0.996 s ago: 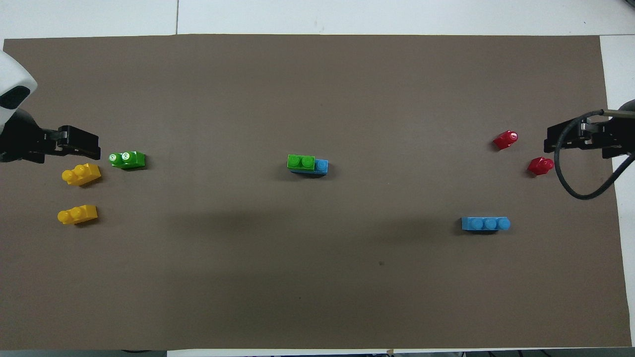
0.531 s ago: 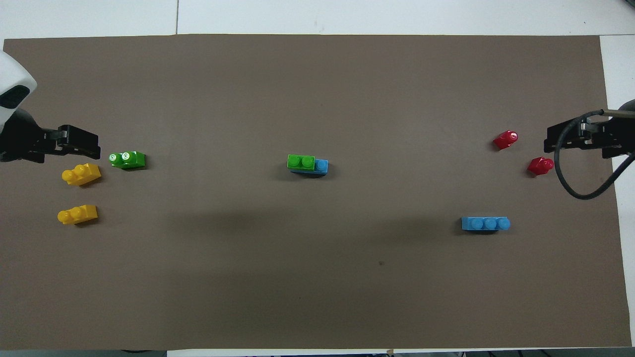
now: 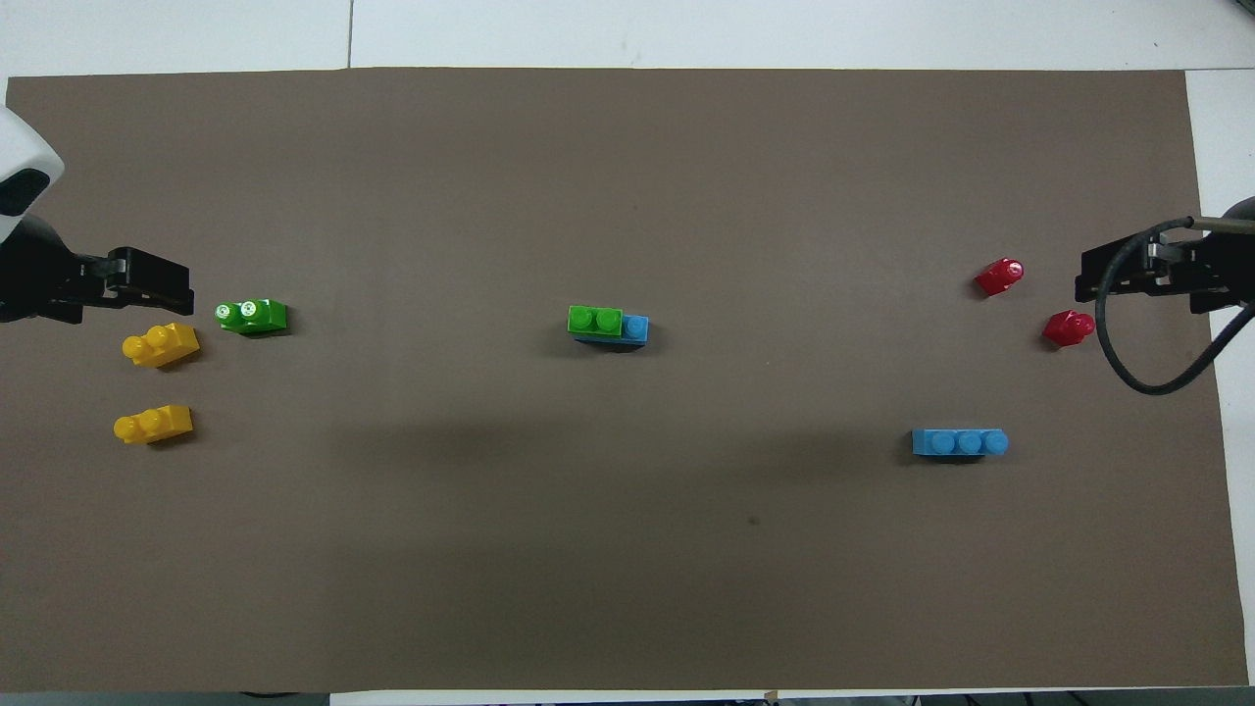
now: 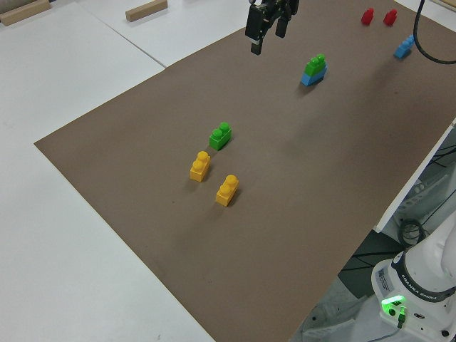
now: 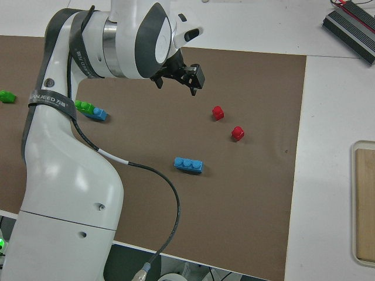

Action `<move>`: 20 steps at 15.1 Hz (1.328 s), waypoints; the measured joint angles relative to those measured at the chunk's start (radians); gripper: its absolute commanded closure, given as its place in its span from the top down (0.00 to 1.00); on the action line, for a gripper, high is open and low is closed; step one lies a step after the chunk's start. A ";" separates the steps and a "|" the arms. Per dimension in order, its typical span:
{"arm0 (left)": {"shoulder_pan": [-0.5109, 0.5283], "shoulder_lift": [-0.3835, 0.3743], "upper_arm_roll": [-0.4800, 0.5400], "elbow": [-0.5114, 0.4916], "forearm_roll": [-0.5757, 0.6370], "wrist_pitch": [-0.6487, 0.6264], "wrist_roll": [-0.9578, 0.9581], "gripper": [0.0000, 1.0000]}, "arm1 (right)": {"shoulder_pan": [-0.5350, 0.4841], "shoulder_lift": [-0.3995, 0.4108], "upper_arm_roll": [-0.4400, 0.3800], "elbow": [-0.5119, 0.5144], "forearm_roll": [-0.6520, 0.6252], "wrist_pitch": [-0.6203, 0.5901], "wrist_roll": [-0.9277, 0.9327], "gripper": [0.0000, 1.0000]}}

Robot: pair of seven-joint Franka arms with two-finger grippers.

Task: Remove green block with left arm and hold with right

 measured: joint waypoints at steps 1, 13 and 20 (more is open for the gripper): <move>0.000 -0.003 -0.001 0.000 0.000 -0.001 -0.048 1.00 | 0.000 0.000 0.000 0.000 0.000 0.000 0.000 1.00; -0.071 -0.031 -0.036 -0.084 -0.120 0.063 -0.772 1.00 | -0.005 0.000 -0.001 0.000 0.000 0.000 0.000 1.00; -0.132 -0.064 -0.036 -0.166 -0.141 0.155 -1.249 1.00 | -0.012 0.000 0.002 0.000 0.001 0.028 0.049 1.00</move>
